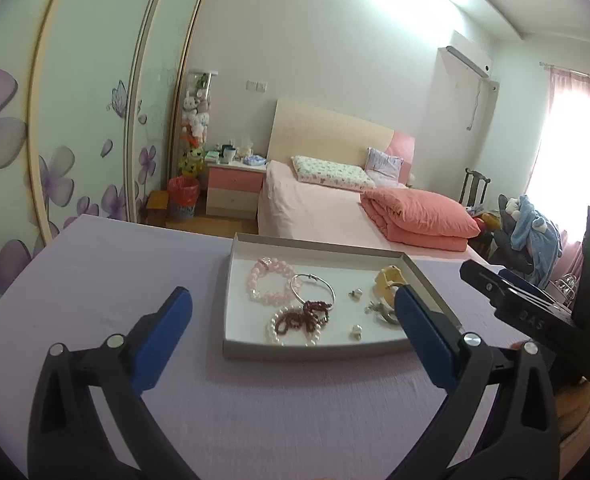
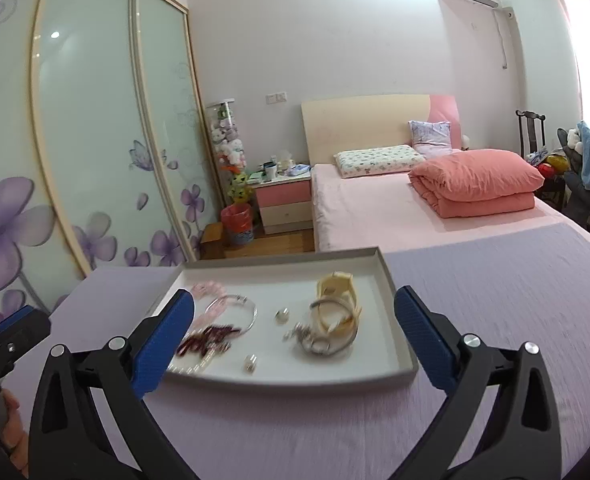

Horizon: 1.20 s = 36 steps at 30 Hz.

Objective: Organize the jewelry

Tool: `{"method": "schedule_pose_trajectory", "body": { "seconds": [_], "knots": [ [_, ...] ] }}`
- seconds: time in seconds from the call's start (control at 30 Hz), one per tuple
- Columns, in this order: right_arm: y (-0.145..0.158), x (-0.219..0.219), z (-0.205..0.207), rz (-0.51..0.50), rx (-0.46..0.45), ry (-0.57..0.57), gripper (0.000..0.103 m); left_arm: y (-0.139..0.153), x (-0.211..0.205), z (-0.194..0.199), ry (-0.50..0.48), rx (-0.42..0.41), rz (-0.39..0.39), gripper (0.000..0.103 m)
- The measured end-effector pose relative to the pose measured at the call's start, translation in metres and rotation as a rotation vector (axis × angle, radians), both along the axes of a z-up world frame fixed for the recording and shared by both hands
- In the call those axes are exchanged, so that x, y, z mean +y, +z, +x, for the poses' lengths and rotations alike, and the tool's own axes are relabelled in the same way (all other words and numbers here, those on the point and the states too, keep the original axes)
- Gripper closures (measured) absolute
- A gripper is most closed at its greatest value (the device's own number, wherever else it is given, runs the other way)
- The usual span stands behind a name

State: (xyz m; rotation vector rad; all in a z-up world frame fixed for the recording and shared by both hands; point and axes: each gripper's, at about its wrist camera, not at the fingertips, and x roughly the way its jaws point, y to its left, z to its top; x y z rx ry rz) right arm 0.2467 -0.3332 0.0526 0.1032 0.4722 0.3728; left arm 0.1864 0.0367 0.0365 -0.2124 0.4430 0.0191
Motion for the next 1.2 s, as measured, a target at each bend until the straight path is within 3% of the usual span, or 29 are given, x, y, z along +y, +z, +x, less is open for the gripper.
{"method": "schedule_pose_trajectory", "body": {
  "seconds": [0.37, 0.57, 0.67, 0.8, 1.2],
  "knots": [
    [-0.012, 0.001, -0.061, -0.079, 0.019, -0.014, 0.003, -0.010, -0.015, -0.052, -0.010, -0.019, 0.027, 0.004],
    [-0.024, -0.013, -0.080, -0.043, 0.026, -0.061, 0.004, -0.008, -0.024, -0.066, -0.040, -0.066, 0.036, 0.004],
    [-0.030, -0.014, -0.086, -0.052, 0.012, -0.066, 0.004, -0.012, -0.031, -0.068, -0.032, -0.071, 0.072, 0.004],
    [-0.030, -0.010, -0.090, -0.072, -0.010, -0.055, 0.003, -0.019, -0.026, -0.069, -0.044, -0.053, 0.017, 0.004],
    [-0.024, -0.012, -0.091, -0.068, -0.030, -0.049, 0.004, -0.017, -0.025, -0.068, -0.030, -0.046, 0.032, 0.004]
  ]
}}
